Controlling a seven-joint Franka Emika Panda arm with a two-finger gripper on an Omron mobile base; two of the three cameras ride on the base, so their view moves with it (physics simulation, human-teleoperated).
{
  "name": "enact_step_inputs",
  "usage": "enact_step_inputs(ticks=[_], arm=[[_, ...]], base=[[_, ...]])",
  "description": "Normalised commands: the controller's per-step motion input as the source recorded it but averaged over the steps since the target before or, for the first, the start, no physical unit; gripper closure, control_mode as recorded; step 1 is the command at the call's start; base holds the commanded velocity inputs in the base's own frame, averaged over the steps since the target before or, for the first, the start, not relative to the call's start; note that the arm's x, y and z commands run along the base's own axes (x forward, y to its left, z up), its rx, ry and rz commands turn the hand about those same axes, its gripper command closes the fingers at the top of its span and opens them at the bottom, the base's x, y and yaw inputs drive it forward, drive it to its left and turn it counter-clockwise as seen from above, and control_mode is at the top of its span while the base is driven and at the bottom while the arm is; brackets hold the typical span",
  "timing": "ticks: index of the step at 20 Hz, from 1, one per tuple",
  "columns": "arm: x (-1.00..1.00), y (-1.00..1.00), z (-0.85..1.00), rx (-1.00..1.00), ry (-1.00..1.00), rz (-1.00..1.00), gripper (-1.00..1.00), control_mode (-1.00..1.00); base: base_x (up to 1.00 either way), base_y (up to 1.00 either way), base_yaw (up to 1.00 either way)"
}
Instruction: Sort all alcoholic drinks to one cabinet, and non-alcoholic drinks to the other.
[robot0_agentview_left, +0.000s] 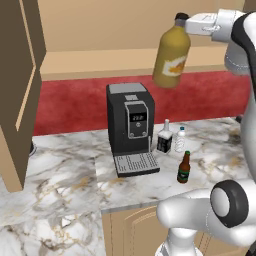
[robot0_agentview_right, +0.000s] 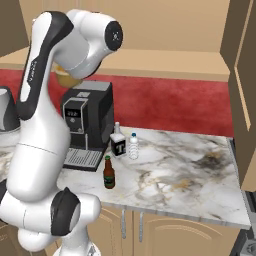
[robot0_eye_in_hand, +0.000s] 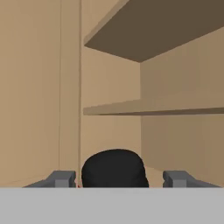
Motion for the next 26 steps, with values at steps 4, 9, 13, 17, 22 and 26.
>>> enact_step_inputs(ticks=[4,9,13,17,22,26], arm=[[0.38,0.12,-0.01,0.08,-0.04,0.0,1.0,-1.0],[0.39,0.1,0.0,0.05,-0.05,-0.02,1.0,-1.0],[0.39,0.06,0.0,0.0,-0.01,-0.06,1.0,-1.0],[0.38,0.05,0.04,0.0,0.0,-0.09,1.0,-1.0],[0.38,0.04,0.22,0.0,-0.01,-0.08,1.0,-1.0],[0.21,0.03,0.3,0.0,-0.07,-0.05,1.0,-1.0]], base=[[0.0,0.0,0.0],[0.0,0.0,0.0],[0.0,0.0,0.0],[0.0,0.0,0.0],[0.0,0.0,0.0],[0.0,0.0,0.0]])
